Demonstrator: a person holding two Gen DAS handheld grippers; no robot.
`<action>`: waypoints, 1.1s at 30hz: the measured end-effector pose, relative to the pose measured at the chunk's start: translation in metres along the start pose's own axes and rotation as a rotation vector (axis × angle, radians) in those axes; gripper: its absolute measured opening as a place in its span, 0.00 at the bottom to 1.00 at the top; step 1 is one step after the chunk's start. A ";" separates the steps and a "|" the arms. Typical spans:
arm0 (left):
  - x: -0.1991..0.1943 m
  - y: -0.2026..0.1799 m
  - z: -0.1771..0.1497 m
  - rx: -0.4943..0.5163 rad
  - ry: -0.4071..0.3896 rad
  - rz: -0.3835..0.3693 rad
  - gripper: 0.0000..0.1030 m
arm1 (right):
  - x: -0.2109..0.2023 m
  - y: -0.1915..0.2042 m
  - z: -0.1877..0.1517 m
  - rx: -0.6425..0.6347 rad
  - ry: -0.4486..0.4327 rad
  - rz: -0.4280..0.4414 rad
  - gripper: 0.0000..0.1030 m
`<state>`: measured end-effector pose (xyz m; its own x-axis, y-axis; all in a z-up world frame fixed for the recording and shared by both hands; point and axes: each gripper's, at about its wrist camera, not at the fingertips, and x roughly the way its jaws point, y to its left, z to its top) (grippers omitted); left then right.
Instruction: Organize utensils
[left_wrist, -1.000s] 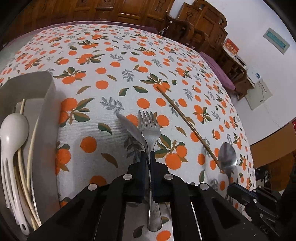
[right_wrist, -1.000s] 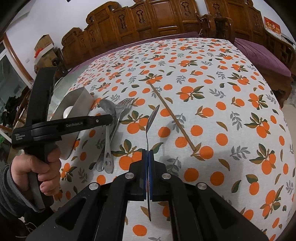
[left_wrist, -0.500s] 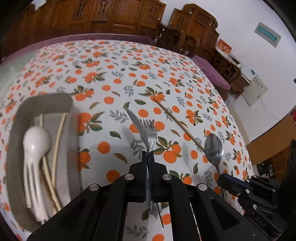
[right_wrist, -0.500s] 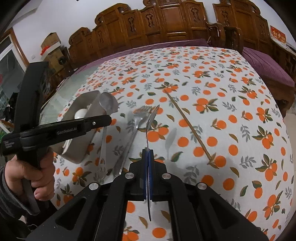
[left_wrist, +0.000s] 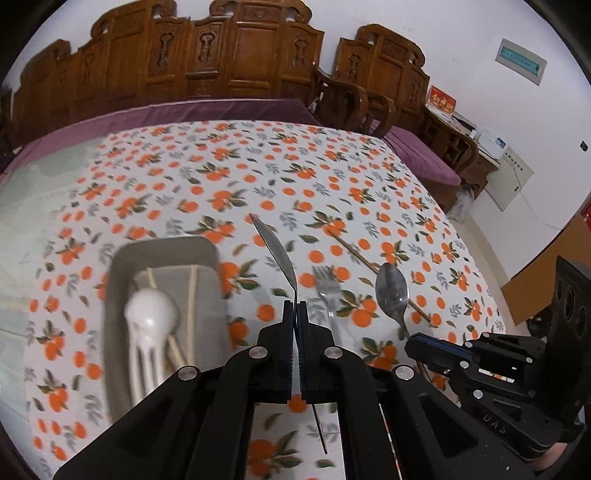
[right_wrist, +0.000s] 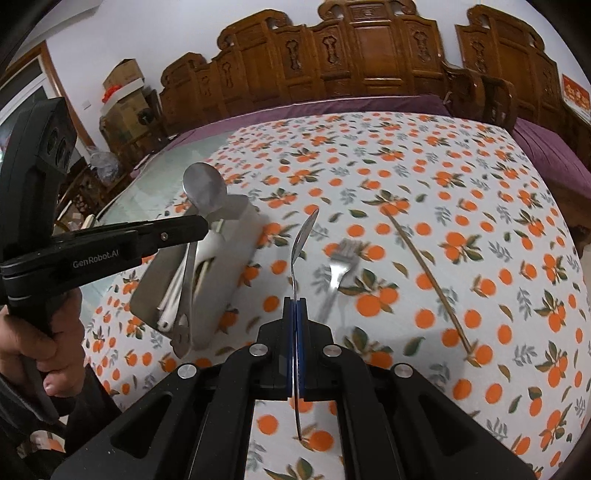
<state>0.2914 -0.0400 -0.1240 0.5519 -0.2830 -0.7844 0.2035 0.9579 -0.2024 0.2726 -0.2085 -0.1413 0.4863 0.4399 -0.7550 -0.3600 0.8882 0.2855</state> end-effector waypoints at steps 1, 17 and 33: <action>-0.003 0.005 0.001 0.000 -0.003 0.007 0.01 | 0.001 0.005 0.002 -0.005 -0.002 0.004 0.02; 0.003 0.082 -0.011 -0.025 0.048 0.104 0.01 | 0.021 0.052 0.018 -0.066 0.017 0.040 0.02; 0.040 0.109 -0.033 -0.051 0.143 0.139 0.03 | 0.034 0.070 0.025 -0.092 0.036 0.055 0.02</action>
<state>0.3093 0.0543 -0.1969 0.4506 -0.1413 -0.8815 0.0897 0.9896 -0.1128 0.2839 -0.1278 -0.1317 0.4358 0.4812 -0.7606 -0.4581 0.8460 0.2728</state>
